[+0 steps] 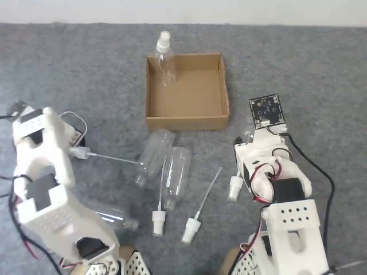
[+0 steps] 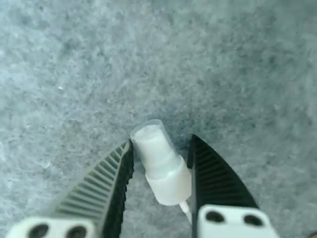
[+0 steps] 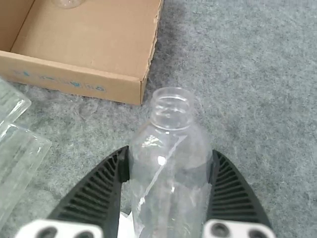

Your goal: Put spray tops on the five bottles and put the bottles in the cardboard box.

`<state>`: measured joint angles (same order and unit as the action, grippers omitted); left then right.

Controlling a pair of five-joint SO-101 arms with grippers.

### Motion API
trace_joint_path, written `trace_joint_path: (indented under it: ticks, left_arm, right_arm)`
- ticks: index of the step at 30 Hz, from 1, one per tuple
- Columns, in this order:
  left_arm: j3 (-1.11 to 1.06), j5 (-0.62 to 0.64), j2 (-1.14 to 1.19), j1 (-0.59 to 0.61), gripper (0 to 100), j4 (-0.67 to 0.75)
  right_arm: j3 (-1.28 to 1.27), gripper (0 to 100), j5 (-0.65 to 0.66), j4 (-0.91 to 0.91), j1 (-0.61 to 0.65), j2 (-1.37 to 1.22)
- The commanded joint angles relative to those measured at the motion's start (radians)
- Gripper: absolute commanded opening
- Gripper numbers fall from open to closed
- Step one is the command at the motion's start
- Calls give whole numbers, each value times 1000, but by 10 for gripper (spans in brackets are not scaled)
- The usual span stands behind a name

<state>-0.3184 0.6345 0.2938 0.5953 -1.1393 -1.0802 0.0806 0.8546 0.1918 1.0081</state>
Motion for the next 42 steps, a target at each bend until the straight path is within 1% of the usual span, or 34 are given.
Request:
trace_joint_path:
  ticks: [1, 9, 13, 16, 27, 30, 33, 42]
  left_arm:
    - [-1, 3, -8, -5, 165, 18]
    - [-8, 3, -6, -6, 153, 41]
    - [-5, 3, -6, -5, 72, 54]
    - [-5, 3, -8, -3, 43, 54]
    - [27, 3, -18, 3, 39, 61]
    - [54, 3, -20, 3, 12, 60]
    - [101, 3, -20, 2, 10, 21]
    - [283, 3, -20, 0, 10, -155]
  right_arm:
    - [14, 126, 12, -19, -8, 27]
    - [14, 126, 12, -19, -8, 27]
    - [14, 126, 12, -19, -8, 27]
    - [14, 126, 12, -19, -8, 27]
    - [14, 126, 12, -19, -8, 27]
    - [14, 126, 14, -18, 8, 27]
    - [12, 126, 14, -15, 30, 27]
    - [2, 125, 14, -15, 36, 39]
